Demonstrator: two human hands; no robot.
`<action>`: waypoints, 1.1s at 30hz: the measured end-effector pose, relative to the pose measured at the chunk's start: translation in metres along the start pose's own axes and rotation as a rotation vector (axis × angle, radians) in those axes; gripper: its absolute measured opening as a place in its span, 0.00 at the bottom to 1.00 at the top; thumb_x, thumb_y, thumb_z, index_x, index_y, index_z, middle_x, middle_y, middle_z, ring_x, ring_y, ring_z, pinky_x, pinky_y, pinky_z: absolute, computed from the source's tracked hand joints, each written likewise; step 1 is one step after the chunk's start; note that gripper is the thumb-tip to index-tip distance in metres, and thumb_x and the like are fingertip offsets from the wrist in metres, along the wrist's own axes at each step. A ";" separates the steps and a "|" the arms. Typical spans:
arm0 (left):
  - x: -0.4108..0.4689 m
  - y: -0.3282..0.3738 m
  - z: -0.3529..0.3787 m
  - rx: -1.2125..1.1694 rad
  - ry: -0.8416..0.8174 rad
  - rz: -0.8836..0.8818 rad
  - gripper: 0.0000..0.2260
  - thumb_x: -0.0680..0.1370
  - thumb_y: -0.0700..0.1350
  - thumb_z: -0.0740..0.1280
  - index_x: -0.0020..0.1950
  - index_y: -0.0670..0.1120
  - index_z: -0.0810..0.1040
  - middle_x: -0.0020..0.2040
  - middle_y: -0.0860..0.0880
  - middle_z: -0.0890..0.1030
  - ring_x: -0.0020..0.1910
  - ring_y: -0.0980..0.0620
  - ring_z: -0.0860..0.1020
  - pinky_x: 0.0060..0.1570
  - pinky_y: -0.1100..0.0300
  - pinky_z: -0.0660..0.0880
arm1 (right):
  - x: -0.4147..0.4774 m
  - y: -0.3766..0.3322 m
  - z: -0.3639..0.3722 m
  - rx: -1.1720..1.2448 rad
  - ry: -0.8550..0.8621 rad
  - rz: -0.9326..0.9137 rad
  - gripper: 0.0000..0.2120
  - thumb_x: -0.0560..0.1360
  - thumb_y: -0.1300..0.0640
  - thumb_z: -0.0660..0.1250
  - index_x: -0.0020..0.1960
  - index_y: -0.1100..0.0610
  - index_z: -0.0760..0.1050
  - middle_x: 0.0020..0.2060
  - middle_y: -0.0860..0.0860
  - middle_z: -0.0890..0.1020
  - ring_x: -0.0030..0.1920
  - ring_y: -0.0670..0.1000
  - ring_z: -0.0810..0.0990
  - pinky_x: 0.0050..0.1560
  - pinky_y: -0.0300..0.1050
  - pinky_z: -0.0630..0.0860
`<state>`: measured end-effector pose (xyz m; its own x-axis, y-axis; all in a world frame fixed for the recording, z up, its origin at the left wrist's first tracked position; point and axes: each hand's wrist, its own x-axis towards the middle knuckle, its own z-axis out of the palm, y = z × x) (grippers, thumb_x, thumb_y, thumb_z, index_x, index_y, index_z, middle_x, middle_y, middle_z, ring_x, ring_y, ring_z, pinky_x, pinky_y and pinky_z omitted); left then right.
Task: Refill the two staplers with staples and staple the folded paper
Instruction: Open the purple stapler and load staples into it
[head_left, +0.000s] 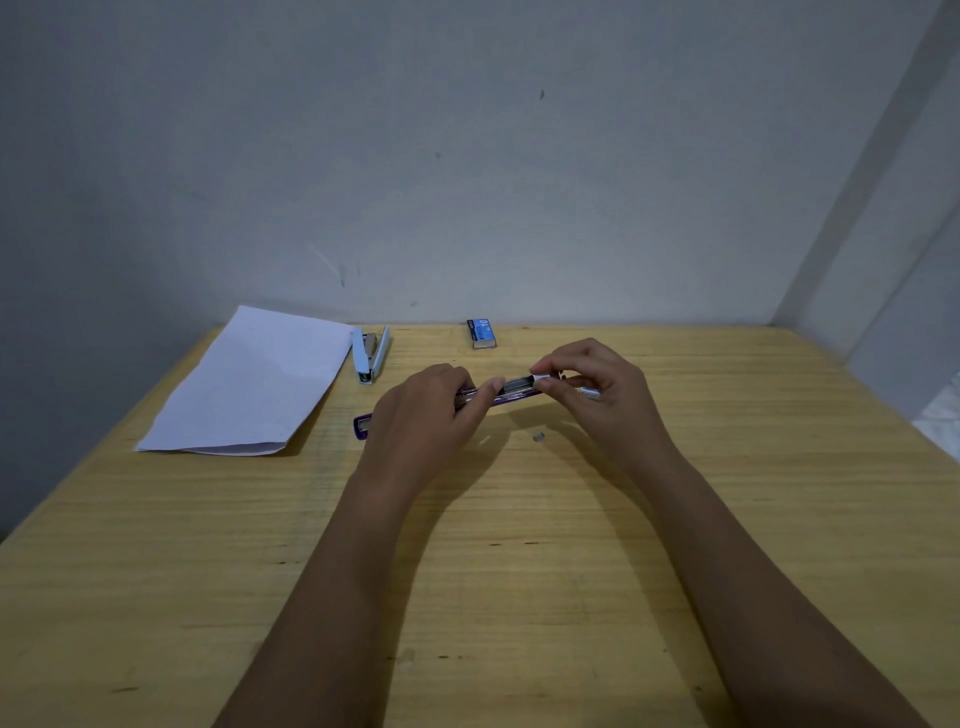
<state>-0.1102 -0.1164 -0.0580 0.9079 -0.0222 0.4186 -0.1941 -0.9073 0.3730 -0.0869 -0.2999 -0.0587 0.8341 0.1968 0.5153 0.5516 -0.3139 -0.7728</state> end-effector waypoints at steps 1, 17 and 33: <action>0.000 0.000 0.000 0.002 0.002 0.000 0.21 0.79 0.61 0.54 0.45 0.47 0.78 0.39 0.51 0.77 0.38 0.53 0.74 0.32 0.62 0.66 | 0.000 0.000 0.000 -0.001 0.002 -0.002 0.12 0.72 0.60 0.70 0.44 0.41 0.78 0.44 0.43 0.79 0.49 0.44 0.79 0.51 0.41 0.76; -0.001 0.003 -0.004 -0.066 0.032 -0.012 0.20 0.79 0.59 0.55 0.45 0.45 0.79 0.40 0.49 0.79 0.38 0.51 0.75 0.35 0.57 0.70 | 0.002 -0.003 -0.005 0.207 0.046 0.230 0.11 0.79 0.54 0.60 0.57 0.49 0.78 0.54 0.44 0.81 0.56 0.43 0.78 0.55 0.34 0.74; 0.001 -0.001 -0.004 -0.436 0.001 -0.011 0.16 0.73 0.57 0.68 0.57 0.51 0.78 0.49 0.57 0.78 0.46 0.61 0.76 0.43 0.65 0.75 | 0.009 -0.002 -0.020 0.702 0.424 0.689 0.09 0.75 0.68 0.61 0.38 0.64 0.76 0.24 0.52 0.81 0.26 0.45 0.80 0.30 0.33 0.78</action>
<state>-0.1107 -0.1139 -0.0544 0.9105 -0.0126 0.4133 -0.3232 -0.6452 0.6923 -0.0804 -0.3164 -0.0451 0.9708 -0.2003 -0.1317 -0.0424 0.3970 -0.9169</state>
